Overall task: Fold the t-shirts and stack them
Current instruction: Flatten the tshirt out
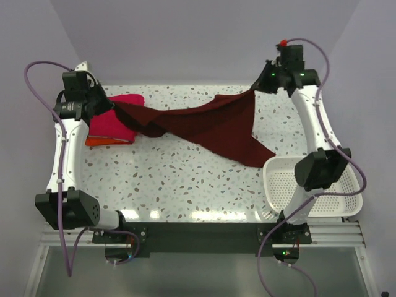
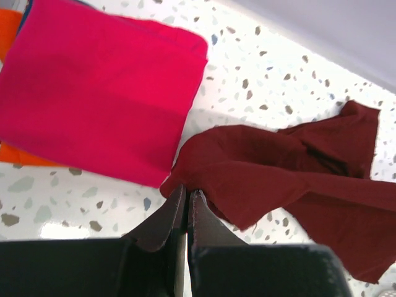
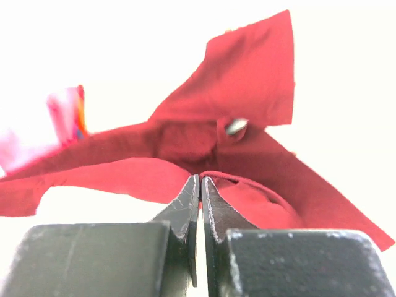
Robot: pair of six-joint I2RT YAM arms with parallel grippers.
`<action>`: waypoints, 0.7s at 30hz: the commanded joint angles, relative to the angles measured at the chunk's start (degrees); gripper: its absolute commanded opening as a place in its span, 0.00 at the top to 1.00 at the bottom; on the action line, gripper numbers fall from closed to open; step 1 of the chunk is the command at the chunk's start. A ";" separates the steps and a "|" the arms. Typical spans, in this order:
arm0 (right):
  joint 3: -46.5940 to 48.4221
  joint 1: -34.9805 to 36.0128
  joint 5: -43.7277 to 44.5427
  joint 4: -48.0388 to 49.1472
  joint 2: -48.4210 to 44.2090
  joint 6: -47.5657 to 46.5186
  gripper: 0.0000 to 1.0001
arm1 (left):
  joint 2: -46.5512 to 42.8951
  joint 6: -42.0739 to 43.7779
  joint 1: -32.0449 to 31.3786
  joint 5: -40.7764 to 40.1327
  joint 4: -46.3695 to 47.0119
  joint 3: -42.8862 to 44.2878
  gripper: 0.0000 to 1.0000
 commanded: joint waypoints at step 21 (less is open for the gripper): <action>21.98 -3.44 11.83 -7.27 -34.33 -7.92 1.00 | -19.18 -2.81 0.34 21.09 8.77 33.67 1.00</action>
